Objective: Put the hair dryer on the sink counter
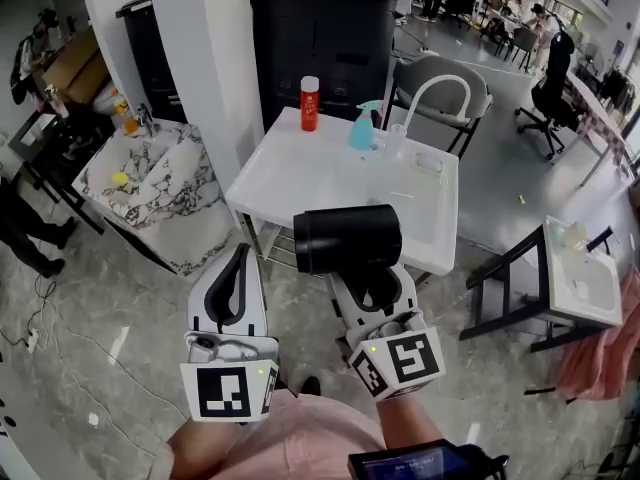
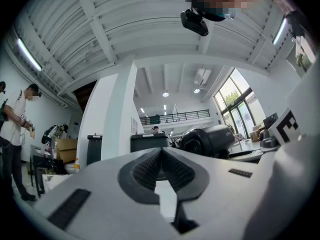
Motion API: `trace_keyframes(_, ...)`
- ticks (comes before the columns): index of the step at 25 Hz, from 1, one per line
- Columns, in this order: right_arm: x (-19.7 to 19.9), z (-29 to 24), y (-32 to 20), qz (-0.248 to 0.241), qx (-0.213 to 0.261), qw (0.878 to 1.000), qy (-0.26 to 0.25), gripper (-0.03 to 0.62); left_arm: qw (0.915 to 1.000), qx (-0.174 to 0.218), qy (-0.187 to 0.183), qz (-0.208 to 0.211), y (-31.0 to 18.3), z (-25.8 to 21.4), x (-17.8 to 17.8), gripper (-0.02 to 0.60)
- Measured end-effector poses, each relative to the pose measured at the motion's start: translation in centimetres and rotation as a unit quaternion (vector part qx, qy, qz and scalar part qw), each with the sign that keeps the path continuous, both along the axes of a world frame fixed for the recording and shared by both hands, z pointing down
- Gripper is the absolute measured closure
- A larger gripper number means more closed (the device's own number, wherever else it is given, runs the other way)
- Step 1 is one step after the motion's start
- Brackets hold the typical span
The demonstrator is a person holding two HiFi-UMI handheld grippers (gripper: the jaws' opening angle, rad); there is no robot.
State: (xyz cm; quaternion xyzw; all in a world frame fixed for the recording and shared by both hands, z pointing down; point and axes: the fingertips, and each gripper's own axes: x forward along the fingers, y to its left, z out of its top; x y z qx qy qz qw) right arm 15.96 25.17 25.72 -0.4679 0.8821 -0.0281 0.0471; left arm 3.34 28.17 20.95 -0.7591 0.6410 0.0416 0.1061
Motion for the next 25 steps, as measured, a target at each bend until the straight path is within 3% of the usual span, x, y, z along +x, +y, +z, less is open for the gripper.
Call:
trace_keyframes(8,0.1,-0.2,-1.8,0.003,0.003,1.000,-0.006,0.362,0.9998,0.006,0.002,-0.021,-1.7,-0.2,-1.7,0.572)
trace_keyframes(14,-2.2,1.0,-5.5,0.003,-0.007,1.000,-0.003,0.362,0.9997,-0.004,0.000,-0.026,-5.1,1.1,-4.3,0.571)
trace_keyframes(25,-7.7,6.0,-20.0,0.051,-0.057,0.997,0.005,0.362,0.9987,-0.045,0.022,0.001,-20.7,6.4,-11.3,0.572)
